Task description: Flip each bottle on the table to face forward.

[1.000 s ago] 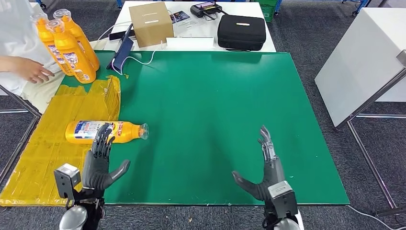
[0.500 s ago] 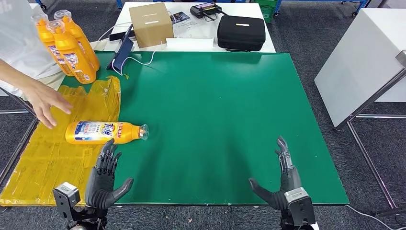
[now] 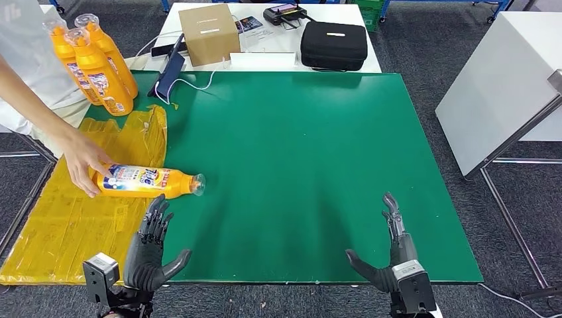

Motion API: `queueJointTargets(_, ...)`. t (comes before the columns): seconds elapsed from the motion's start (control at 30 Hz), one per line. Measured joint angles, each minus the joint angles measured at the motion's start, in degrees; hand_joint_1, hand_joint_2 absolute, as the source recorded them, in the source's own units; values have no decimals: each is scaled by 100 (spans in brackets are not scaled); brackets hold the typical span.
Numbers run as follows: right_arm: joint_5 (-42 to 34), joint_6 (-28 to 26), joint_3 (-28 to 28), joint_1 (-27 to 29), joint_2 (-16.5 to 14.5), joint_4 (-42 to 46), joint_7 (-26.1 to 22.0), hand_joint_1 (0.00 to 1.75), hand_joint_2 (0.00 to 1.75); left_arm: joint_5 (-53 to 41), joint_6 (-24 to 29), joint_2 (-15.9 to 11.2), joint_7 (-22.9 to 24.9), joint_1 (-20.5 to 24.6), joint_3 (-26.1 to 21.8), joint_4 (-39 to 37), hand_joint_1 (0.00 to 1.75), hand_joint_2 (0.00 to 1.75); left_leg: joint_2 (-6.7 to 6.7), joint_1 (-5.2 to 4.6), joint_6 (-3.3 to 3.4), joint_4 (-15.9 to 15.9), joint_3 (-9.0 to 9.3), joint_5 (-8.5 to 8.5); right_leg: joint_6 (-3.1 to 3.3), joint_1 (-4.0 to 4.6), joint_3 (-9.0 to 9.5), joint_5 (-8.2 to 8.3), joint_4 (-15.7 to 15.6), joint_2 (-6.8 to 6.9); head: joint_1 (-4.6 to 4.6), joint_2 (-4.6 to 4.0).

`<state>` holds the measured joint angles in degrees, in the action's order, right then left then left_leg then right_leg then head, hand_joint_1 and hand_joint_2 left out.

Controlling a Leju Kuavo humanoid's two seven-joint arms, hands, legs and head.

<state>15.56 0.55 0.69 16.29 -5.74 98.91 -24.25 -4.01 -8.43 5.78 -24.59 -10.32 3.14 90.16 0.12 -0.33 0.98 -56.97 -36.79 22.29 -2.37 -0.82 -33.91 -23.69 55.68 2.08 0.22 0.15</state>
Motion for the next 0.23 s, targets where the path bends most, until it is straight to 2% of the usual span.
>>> queueJointTargets(0.23,32,-30,-75,-49,-36,-8,-125,0,175,-893,450,3,-229,69,264,-15,0,175,0,-1,0,0,0,0,0,-1,2,0,0,0,0,0)
